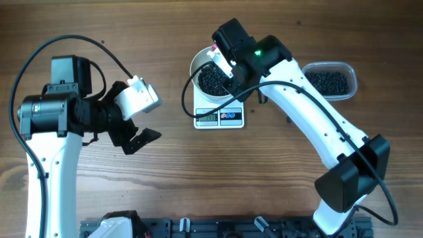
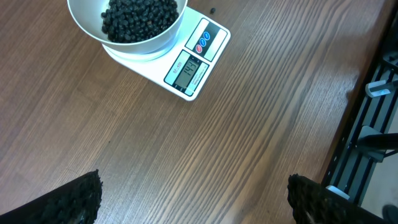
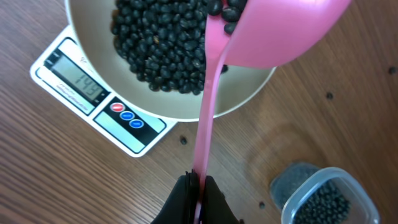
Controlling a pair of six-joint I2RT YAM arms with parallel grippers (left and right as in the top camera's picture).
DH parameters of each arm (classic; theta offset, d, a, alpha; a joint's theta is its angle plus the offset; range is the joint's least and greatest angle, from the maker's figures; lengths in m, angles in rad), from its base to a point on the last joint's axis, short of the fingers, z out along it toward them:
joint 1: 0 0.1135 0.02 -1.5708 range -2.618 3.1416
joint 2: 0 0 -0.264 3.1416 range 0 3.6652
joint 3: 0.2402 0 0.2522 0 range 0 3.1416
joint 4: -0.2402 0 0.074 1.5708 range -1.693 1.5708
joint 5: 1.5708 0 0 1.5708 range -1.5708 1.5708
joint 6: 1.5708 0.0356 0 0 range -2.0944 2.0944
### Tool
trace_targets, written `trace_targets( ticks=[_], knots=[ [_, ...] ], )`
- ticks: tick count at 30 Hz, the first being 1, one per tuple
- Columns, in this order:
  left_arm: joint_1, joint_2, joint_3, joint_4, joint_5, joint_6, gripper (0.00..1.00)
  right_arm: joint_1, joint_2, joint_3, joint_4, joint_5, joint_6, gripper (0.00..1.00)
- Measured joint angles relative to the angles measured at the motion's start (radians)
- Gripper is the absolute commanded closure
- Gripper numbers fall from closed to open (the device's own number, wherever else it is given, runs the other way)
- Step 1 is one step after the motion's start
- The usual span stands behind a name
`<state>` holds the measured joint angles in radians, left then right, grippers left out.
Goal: Scoop item into bowl and weigh 150g on scale
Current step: 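Tilt the scoop with right gripper to pour beans into bowl, then move the pink scoop right toward the clear bean container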
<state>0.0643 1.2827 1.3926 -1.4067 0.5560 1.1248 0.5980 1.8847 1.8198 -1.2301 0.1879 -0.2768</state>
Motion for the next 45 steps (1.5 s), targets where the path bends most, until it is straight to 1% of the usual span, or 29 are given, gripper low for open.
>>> trace_targets(
  ticks=[9,36,45],
  knots=[
    [0.0,0.0,0.0,0.0,0.0,0.0,0.0,0.0,0.0,0.0,-0.026,-0.032,0.02,0.96],
    [0.0,0.0,0.0,0.0,0.0,0.0,0.0,0.0,0.0,0.0,-0.023,-0.038,0.023,0.96],
    [0.0,0.0,0.0,0.0,0.0,0.0,0.0,0.002,0.0,0.0,-0.006,0.021,0.005,0.96]
  ],
)
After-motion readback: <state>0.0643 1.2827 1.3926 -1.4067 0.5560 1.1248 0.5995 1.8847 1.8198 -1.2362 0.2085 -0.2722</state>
